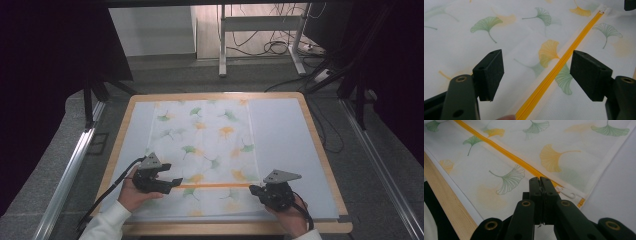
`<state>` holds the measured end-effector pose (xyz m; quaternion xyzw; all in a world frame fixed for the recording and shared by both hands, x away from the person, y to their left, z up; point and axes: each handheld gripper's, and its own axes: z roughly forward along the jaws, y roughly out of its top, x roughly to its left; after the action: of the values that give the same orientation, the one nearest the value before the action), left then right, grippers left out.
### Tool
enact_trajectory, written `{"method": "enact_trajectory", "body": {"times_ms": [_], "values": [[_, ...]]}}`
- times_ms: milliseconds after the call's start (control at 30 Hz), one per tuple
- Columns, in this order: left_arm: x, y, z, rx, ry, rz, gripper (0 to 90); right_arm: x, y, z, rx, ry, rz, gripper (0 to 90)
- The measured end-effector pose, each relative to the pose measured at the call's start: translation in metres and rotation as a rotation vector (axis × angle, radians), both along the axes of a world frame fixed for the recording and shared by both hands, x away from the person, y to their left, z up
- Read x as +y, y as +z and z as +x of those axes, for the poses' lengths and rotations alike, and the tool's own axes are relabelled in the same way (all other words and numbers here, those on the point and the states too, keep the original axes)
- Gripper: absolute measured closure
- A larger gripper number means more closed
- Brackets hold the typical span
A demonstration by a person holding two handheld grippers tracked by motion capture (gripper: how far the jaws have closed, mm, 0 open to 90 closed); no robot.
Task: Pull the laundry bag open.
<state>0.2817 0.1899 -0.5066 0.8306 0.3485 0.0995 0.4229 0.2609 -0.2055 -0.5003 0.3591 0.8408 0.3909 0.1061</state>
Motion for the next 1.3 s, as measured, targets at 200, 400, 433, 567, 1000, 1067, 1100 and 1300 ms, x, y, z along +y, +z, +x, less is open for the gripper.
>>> {"method": "enact_trajectory", "body": {"times_ms": [200, 400, 433, 567, 1000, 1067, 1100, 1300], "values": [[-0.015, 0.0, 0.001, 0.012, -0.043, 0.002, 27.1, 0.001, -0.001, -0.001, 0.014, 0.008, -0.006, 87.8], [-0.028, 0.002, 0.004, 0.008, -0.069, 0.009, 28.5, -0.001, -0.003, -0.005, 0.027, 0.006, -0.012, 87.8], [-0.032, 0.002, 0.005, 0.008, -0.078, 0.012, 28.7, -0.002, -0.004, -0.006, 0.029, 0.005, -0.016, 87.8], [-0.042, 0.001, 0.008, 0.01, -0.094, 0.021, 29.0, -0.003, -0.006, -0.01, 0.038, 0.007, -0.022, 87.8], [-0.067, 0.001, 0.014, 0.022, -0.129, 0.009, 30.0, -0.004, -0.007, -0.009, 0.044, 0.014, -0.033, 87.8], [-0.071, 0.002, 0.014, 0.024, -0.135, 0.004, 30.2, -0.004, -0.008, -0.009, 0.045, 0.014, -0.036, 87.8], [-0.073, 0.002, 0.014, 0.023, -0.139, 0.004, 30.2, -0.004, -0.008, -0.009, 0.045, 0.014, -0.035, 87.8], [-0.08, 0.0, 0.016, 0.031, -0.154, 0.011, 30.7, -0.005, -0.008, -0.009, 0.05, 0.01, -0.036, 87.8]]}}
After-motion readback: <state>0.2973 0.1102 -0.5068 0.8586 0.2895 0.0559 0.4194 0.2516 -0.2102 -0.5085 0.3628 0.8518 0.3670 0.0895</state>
